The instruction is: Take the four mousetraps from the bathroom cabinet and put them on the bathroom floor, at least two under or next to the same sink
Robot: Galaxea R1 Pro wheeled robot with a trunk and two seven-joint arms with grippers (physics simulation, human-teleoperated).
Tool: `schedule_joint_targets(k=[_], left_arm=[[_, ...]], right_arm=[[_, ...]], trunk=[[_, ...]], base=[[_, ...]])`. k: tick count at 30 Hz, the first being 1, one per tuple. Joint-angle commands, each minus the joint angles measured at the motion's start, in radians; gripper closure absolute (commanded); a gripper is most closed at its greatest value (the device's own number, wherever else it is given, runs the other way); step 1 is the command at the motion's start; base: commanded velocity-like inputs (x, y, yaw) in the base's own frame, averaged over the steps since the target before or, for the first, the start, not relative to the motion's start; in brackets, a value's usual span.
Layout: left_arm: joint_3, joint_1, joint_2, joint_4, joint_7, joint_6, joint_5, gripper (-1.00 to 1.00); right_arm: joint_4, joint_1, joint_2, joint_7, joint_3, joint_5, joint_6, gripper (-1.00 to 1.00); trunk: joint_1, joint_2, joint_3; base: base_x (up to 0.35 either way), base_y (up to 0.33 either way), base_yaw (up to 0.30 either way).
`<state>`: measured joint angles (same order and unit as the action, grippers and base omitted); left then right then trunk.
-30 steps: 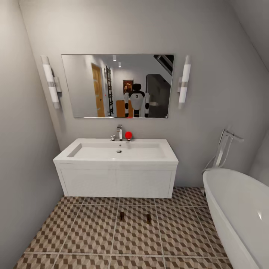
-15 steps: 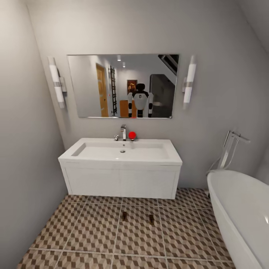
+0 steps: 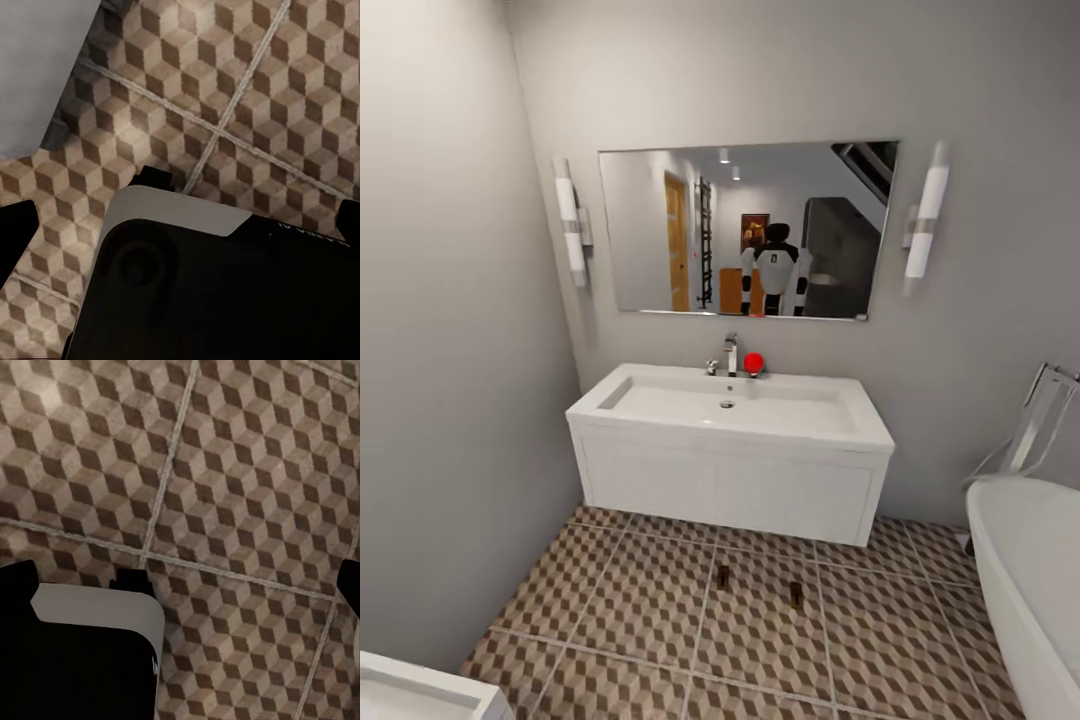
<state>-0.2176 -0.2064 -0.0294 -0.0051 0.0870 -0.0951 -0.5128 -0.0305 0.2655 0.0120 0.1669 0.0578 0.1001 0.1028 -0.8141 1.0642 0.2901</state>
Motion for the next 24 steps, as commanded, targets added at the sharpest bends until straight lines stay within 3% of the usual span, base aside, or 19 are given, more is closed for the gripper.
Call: schedule_joint_targets(k=[1, 24], left_arm=[[-0.008, -0.001, 0.000, 0.001, 0.003, -0.002, -0.008, -1.00], [-0.008, -0.001, -0.014, 0.002, 0.003, 0.004, -0.014, -1.00]], right_arm=[[-0.003, 0.001, 0.000, 0.006, 0.005, 0.009, 0.003, -1.00], [-0.003, 0.001, 0.002, 0.006, 0.005, 0.009, 0.001, -1.00]], trunk=[[0.000, 0.001, 0.001], [0.000, 0.001, 0.001]], base=[[0.000, 0.000, 0.279], [0.000, 0.000, 0.280]])
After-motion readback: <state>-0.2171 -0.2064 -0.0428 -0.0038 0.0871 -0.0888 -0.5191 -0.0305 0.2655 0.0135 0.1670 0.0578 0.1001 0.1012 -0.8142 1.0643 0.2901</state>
